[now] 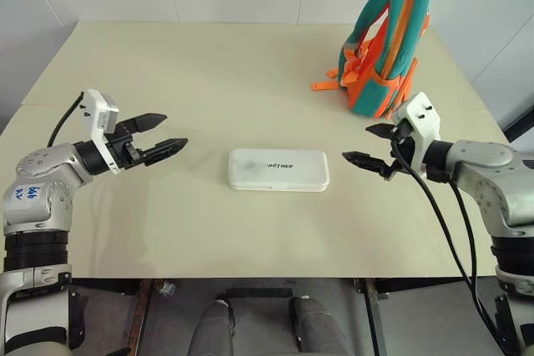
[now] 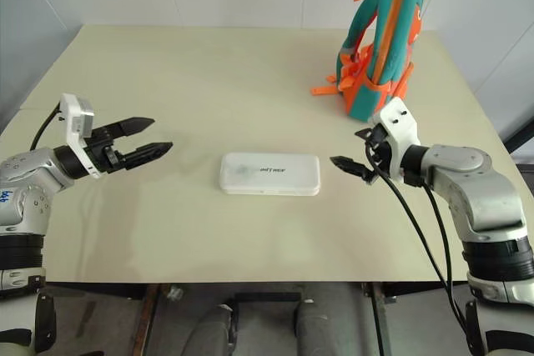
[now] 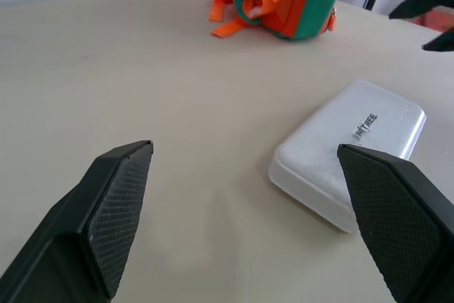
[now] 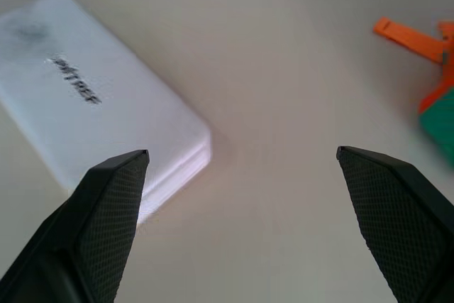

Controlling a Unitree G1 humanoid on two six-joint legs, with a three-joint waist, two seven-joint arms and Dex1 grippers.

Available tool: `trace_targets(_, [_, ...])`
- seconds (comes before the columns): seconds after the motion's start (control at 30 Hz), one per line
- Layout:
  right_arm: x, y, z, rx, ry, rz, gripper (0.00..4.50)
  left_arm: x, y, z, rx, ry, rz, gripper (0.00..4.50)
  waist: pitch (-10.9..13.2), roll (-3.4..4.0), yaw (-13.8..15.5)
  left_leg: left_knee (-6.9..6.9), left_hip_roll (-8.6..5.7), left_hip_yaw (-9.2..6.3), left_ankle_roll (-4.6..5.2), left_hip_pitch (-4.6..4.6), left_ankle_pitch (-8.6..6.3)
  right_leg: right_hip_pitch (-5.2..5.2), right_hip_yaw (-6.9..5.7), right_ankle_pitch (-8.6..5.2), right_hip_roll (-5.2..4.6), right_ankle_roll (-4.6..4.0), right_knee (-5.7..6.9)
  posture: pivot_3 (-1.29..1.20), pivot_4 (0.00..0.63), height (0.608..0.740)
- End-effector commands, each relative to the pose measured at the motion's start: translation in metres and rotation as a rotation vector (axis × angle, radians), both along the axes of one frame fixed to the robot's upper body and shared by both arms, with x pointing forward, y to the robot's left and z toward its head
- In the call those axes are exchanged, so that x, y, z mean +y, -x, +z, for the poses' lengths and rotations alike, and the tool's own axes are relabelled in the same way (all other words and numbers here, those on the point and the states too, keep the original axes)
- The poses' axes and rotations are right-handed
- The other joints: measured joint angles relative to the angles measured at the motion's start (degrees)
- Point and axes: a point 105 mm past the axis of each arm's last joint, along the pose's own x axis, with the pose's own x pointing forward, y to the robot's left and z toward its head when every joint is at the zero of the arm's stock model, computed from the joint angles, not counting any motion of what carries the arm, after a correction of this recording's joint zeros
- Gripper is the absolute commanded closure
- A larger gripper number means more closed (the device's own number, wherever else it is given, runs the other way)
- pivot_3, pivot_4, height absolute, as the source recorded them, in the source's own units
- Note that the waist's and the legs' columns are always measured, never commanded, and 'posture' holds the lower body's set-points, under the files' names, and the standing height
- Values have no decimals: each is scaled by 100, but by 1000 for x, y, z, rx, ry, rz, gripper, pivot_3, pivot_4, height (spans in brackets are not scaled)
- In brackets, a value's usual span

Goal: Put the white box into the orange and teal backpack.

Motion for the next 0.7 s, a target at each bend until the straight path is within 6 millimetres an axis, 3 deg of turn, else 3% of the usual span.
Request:
trace_targets(0.03, [-1, -9, 0, -44, 43, -19, 19, 0, 2, 4, 35, -10, 10, 47, 0, 0, 5, -1, 0, 0, 0, -4, 0, -3, 0, 0, 0, 0, 0, 0, 150, 740])
trace_targets(0.23, [-15, -32, -31, -29, 221, -139, 19, -2, -4, -32, 273, 47, 87, 47, 0, 1, 0, -2, -1, 0, 0, -4, 0, -4, 1, 0, -1, 1, 2, 0, 150, 740])
trace_targets(0.5, [14, -35, -39, -45, 190, -49, 19, -18, -5, -56, 535, 163, 95, 47, 0, 1, -21, 7, 0, -3, 0, -1, 0, -4, 0, 1, 5, 3, 20, 0, 150, 740])
trace_targets(0.7, [24, -31, -42, -44, 171, -10, 19, -34, -10, -49, 676, 372, 20, 47, 0, 0, 8, 21, -2, -5, -2, 8, 1, 2, -1, 0, 4, 2, 39, 0, 150, 740])
